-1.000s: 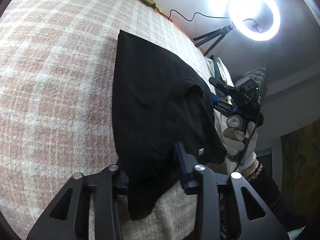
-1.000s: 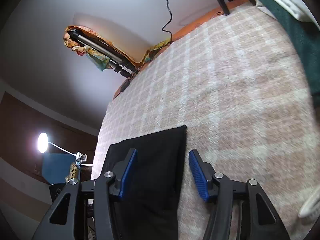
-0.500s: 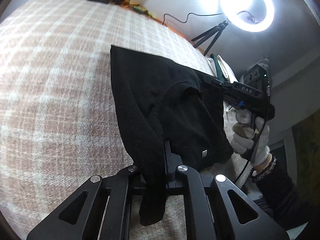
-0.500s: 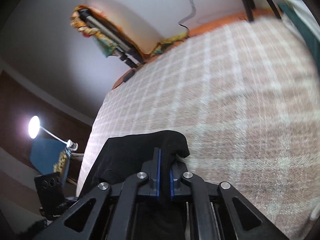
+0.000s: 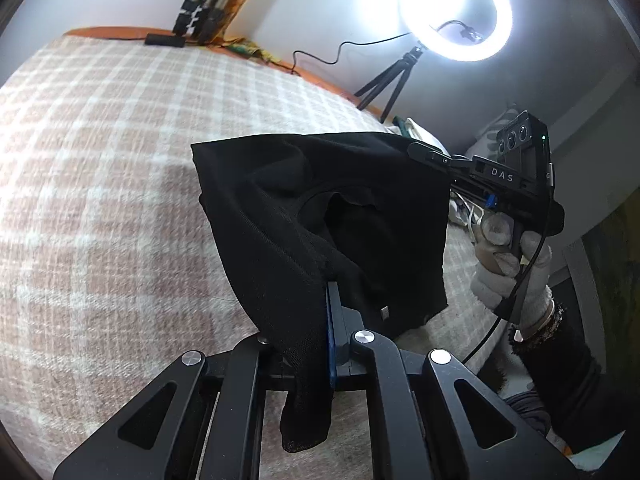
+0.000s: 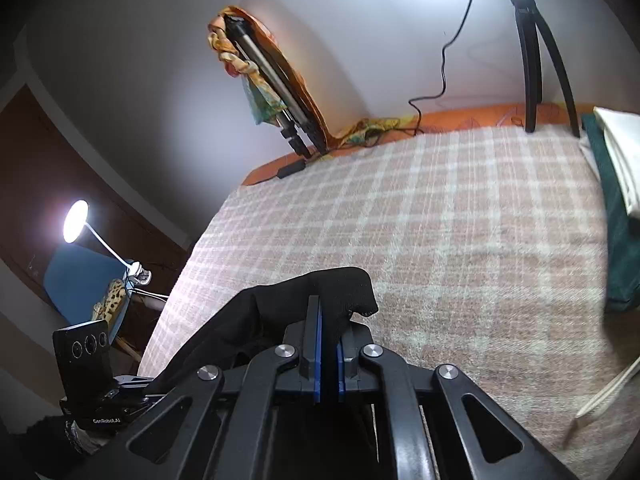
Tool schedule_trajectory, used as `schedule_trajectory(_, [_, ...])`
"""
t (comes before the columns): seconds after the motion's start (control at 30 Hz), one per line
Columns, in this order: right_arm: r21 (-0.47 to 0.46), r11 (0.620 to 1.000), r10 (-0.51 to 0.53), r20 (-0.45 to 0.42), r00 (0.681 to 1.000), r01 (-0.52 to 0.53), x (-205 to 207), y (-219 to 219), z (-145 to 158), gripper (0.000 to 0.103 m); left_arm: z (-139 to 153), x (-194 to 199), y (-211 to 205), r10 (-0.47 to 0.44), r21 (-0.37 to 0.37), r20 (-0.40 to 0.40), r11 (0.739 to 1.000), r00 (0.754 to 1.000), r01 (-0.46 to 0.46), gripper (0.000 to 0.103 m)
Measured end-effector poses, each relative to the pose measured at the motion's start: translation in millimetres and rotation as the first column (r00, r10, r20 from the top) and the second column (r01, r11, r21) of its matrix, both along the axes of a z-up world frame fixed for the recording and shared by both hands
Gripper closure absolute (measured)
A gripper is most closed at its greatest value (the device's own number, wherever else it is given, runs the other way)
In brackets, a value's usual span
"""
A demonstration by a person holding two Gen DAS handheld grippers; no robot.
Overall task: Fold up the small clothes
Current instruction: 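Grasp the folded black bundle with both tools and lift it, then carry the bundle onto the white cloth pile and open both tools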
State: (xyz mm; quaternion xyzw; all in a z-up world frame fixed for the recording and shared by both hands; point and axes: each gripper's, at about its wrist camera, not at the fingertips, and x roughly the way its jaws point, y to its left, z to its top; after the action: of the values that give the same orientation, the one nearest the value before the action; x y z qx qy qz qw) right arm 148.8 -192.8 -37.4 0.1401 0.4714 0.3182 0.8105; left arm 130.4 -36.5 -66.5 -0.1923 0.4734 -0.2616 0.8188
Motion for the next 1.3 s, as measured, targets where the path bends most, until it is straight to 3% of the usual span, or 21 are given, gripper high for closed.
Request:
schedule_trajectory(0.6, [-0.091, 0.994, -0.046, 0.149, 0.988, 0.060, -3, -74, 78, 0.100, 29, 31, -90, -0.115, -0.022, 0.105, 0.993, 0.988, 0.118, 0.097])
schedule_trajectory(0.9, [-0.116, 0.980, -0.135, 0.213, 0.968, 0.162, 11, -146, 110, 0.100, 46, 59, -155, -0.189, -0.019, 0.166, 0.981, 0.968, 0.195, 0.097])
schedule_trajectory(1.3, [-0.118, 0.942, -0.274, 0.276, 0.921, 0.316, 48, -259, 135, 0.101, 68, 109, -259, -0.273, 0.012, 0.279, 0.960, 0.921, 0.281, 0.097])
